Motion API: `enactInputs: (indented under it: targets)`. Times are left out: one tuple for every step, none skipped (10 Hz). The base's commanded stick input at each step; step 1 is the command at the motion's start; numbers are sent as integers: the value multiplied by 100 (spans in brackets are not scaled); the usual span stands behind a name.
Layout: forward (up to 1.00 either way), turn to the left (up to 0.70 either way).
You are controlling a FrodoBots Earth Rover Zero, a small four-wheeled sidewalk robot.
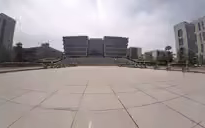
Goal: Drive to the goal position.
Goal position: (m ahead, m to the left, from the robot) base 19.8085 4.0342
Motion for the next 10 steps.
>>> enactInputs:
  targets:
    - [100, 0]
    - [100, 0]
    - [100, 0]
    - [100, 0]
    - [100, 0]
    - [100, 0]
    - [100, 0]
    - [100, 0]
    - [100, 0]
    - [100, 0]
